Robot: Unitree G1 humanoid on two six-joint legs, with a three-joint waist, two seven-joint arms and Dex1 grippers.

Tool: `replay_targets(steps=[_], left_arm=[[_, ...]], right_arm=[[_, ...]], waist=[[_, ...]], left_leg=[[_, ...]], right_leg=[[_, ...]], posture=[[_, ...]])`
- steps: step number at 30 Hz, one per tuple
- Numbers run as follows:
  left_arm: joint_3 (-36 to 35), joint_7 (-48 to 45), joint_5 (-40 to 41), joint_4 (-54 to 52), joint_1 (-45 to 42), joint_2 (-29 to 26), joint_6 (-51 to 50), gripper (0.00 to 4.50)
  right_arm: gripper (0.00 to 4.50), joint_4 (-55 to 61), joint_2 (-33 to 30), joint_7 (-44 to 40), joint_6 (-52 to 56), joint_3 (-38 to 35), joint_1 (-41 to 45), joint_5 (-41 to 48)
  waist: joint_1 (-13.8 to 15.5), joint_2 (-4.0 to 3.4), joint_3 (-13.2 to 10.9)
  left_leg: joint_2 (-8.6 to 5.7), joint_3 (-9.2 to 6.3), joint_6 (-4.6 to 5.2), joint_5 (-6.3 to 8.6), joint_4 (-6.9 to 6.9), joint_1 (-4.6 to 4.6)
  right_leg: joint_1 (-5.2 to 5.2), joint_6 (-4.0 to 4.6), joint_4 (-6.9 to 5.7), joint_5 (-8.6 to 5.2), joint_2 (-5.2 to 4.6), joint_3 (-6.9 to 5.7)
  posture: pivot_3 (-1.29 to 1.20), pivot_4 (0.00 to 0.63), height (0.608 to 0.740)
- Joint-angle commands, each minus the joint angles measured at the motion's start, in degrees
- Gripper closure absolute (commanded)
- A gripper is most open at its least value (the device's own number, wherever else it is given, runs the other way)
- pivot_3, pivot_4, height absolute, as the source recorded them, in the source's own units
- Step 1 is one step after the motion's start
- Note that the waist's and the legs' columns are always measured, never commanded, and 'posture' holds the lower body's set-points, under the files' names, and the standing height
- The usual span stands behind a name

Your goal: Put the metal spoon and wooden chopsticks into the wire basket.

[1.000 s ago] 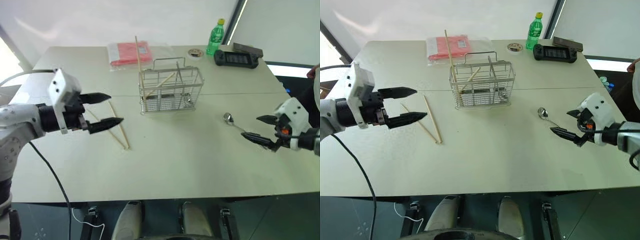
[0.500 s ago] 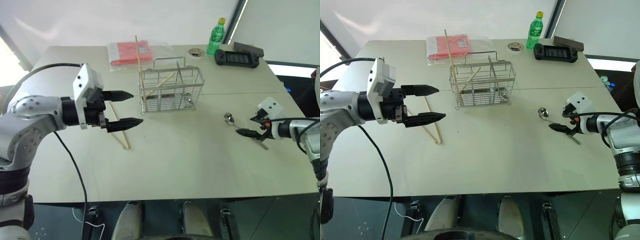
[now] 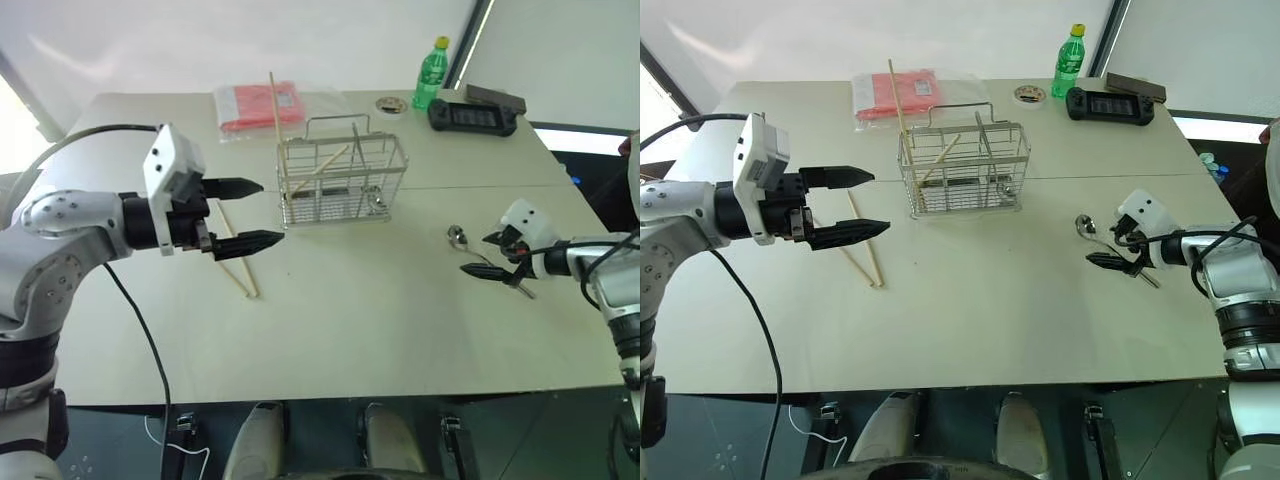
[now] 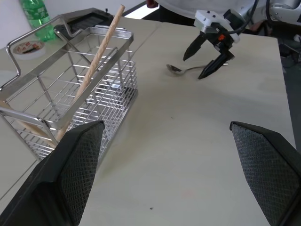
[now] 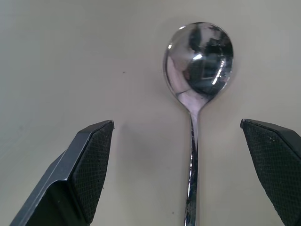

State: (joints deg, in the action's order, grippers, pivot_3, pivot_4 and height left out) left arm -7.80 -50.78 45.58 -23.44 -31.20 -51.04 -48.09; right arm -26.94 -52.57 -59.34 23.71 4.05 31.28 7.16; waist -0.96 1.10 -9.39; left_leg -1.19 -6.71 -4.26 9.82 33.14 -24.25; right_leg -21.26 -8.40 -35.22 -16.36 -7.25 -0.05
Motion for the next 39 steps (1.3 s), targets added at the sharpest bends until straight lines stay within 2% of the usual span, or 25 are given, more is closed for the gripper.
replay_targets(steps=[1, 6, 9, 13, 23, 26, 27, 28, 35, 37, 39], left_arm=[[-2.2, 0.5, 0.7, -1.3, -1.2, -0.6, 0.2, 0.01], [-2.3, 1.1, 0.9, -1.7, -1.5, -0.7, 0.0, 0.01], [-2.4, 1.4, 0.8, -1.6, -1.7, -0.6, 0.0, 0.0], [-2.4, 1.7, 0.8, -1.2, -2.1, -0.6, 0.1, 0.0], [-2.1, 2.0, 1.6, -0.7, -3.0, -0.5, -0.7, 0.0], [-1.9, 1.2, 2.2, -1.0, -2.8, -1.1, -0.9, 0.0], [-1.9, 1.1, 2.3, -1.0, -2.8, -1.1, -0.9, 0.0], [-1.9, 1.0, 2.3, -1.0, -2.9, -1.1, -1.0, 0.0], [-1.8, 0.6, 1.8, -0.7, -3.3, -1.0, -1.1, 0.0], [-1.8, 0.6, 1.8, -0.8, -3.4, -1.1, -1.1, 0.0], [-2.1, 0.8, 1.8, -0.6, -3.5, -1.2, -1.3, 0.0]], right_arm=[[0.0, -1.2, 0.6, 0.4, 3.5, -0.5, 2.5, -0.5], [0.0, -1.8, 1.3, 0.3, 7.3, 0.2, 3.2, -1.2], [0.9, -3.3, 1.7, 0.3, 6.8, 0.4, 3.3, -2.0], [2.92, -5.0, 2.1, 0.4, 5.9, 0.3, 3.9, -2.7], [2.92, -7.0, 2.4, -0.1, 4.2, -0.4, 3.8, -2.5], [3.77, -7.5, 2.4, -0.2, 3.4, -0.6, 3.7, -2.4], [4.24, -7.5, 2.4, -0.1, 3.0, -0.6, 3.5, -2.5], [4.45, -7.7, 2.4, 0.3, 2.7, -0.6, 3.4, -2.6], [4.45, -7.3, 2.8, 1.5, -0.8, -1.4, 2.4, -2.5], [4.45, -1.0, 2.9, -0.1, -2.4, -3.0, -0.1, 0.0], [4.45, 8.7, 3.6, -1.8, 1.3, -6.6, -2.2, 5.6]], waist=[[0.0, 0.0, 0.0], [0.0, 0.0, 0.0], [0.0, 0.01, 0.0], [0.1, 0.01, 0.0], [0.0, 0.01, 0.0], [0.0, 0.01, 0.0], [0.0, 0.01, 0.0], [0.0, 0.02, 0.0], [0.0, 0.03, 0.0], [0.1, 0.04, 0.0], [0.0, 0.03, 0.0]], left_leg=[[0.0, 0.0, 0.0, 0.0, 0.0, 0.0], [0.0, -0.01, 0.0, 0.0, -0.01, 0.01], [0.0, 0.0, 0.0, 0.0, -0.01, 0.07], [0.0, 0.0, 0.0, 0.0, 0.0, 0.22], [0.0, -0.01, 0.0, 0.0, 0.0, 0.32], [0.0, 0.0, 0.0, 0.0, -0.01, 0.33], [0.0, -0.01, 0.0, 0.0, -0.01, 0.34], [0.0, -0.01, 0.0, 0.0, 0.0, 0.34], [0.0, -0.01, 0.0, 0.0, 0.0, 0.46], [0.0, 0.0, 0.0, 0.0, 0.0, 0.5], [0.0, -0.01, 0.0, 0.0, -0.01, 0.5]], right_leg=[[0.0, 0.0, 0.0, 0.0, 0.0, 0.0], [0.01, -0.02, -0.02, 0.0, 0.01, 0.01], [0.07, -0.02, -0.02, 0.01, 0.02, 0.01], [0.24, -0.01, -0.02, 0.0, 0.02, 0.01], [0.35, -0.02, -0.01, -0.01, 0.02, 0.01], [0.35, -0.02, -0.01, -0.01, 0.02, 0.02], [0.36, -0.02, -0.01, -0.01, 0.02, 0.01], [0.37, -0.02, -0.01, -0.01, 0.02, 0.02], [0.48, -0.02, -0.01, -0.01, 0.02, 0.02], [0.52, -0.02, -0.01, -0.01, 0.02, 0.02], [0.52, -0.04, -0.01, -0.02, 0.02, 0.02]], posture=[[0.0, 0.15, 0.72], [0.0, 0.15, 0.72], [0.0, 0.15, 0.72], [0.0, 0.15, 0.72], [0.0, 0.15, 0.72], [0.0, 0.15, 0.72], [0.0, 0.15, 0.72], [0.0, 0.15, 0.72], [0.0, 0.15, 0.72], [0.0, 0.15, 0.72], [0.0, 0.15, 0.72]])
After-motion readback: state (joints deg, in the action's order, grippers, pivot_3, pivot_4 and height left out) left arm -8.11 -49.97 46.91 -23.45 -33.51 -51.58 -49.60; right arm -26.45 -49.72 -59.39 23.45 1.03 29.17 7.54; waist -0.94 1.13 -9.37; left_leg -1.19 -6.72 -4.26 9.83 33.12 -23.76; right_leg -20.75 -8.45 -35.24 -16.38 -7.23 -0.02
